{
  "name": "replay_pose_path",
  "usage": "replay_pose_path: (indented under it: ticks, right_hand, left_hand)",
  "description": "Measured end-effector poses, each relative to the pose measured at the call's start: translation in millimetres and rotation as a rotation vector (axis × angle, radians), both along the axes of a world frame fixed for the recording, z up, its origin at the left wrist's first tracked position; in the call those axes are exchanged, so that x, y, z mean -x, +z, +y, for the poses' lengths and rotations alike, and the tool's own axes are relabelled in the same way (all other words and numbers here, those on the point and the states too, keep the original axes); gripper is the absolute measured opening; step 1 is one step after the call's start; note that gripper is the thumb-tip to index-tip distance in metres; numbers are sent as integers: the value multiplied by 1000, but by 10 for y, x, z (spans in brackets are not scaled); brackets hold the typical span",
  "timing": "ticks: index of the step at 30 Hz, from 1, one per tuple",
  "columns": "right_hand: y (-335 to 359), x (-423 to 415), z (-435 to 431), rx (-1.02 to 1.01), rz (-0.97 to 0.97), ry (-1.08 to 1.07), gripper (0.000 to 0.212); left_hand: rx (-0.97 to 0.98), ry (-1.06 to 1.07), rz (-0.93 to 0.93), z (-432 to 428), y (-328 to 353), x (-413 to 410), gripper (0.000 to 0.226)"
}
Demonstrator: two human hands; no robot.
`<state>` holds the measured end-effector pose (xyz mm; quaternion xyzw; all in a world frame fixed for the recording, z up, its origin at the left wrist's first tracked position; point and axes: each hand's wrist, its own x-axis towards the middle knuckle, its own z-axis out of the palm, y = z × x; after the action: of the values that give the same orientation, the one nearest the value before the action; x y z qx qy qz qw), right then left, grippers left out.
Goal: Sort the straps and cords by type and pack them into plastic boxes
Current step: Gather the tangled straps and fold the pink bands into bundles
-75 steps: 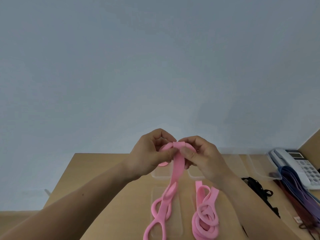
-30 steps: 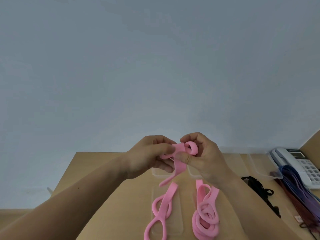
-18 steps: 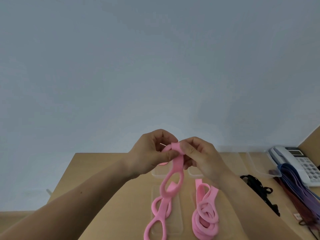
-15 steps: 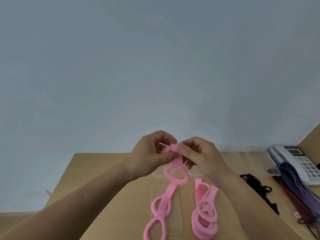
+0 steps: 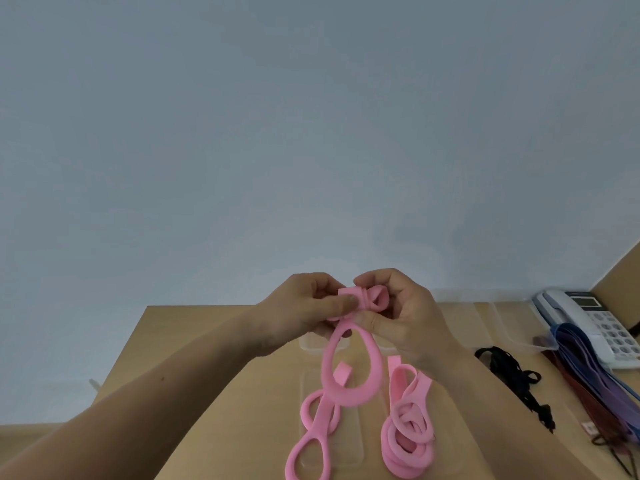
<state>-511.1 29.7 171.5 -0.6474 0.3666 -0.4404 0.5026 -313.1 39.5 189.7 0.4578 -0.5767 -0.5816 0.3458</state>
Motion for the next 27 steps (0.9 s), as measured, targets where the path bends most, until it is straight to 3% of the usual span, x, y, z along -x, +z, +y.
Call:
replay_pose_path:
  ticks: [7,12,15,19,25,27]
  right_hand:
    - [31,-4,-33,-91,-29,81,35]
    - [94,-70,-40,-134,69,33,47]
    - [92,-79,-55,-103,77,16,39]
    - [71,-71,-48,-99,-22,39,30]
    - [32,-49,-20,-37,27,66,34]
    - [38,-48,3,-11,64,69,36]
  left_hand:
    - [51,26,91,-6,-9,-71,34]
    - [189,59,-29,0,-41,-88,34]
    - [204,72,-92,10,-71,-92,36]
    - [80,13,-111,7,-46,-118,47]
    - [-129,-127,42,25,3,-144,15]
    - [-185,-132,121,11,10,-149,19]
